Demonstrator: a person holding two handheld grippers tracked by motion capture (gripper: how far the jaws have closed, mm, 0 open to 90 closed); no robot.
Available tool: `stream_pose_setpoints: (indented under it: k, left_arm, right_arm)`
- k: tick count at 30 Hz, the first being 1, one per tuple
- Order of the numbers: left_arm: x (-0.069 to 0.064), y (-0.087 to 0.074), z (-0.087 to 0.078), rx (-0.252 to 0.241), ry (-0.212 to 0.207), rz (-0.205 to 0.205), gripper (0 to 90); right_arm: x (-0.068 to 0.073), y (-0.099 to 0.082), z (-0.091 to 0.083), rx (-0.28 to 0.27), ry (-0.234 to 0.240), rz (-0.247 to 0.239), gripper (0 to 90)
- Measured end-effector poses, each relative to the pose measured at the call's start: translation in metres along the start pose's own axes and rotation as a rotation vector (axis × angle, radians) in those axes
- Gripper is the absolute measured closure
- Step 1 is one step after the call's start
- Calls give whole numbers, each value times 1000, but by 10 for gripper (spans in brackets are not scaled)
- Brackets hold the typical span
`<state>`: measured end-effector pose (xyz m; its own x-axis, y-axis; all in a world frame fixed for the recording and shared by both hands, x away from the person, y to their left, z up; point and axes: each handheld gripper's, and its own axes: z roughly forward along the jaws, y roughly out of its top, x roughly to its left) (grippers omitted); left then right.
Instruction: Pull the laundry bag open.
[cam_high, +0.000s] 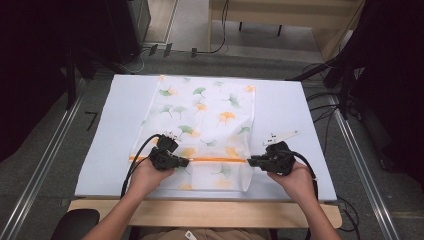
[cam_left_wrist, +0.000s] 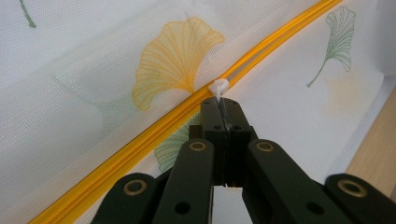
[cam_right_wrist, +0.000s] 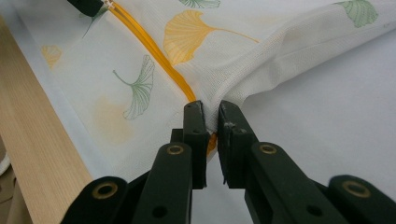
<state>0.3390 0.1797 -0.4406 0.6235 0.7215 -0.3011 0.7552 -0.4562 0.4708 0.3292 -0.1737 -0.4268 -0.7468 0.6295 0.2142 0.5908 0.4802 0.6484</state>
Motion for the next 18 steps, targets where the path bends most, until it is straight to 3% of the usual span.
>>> stream_pose_setpoints:
  k: [18]
  left_arm:
    - [4,-1,2,18,-5,-4,900]
  right_arm:
    - [1,0,2,6,2,-5,844]
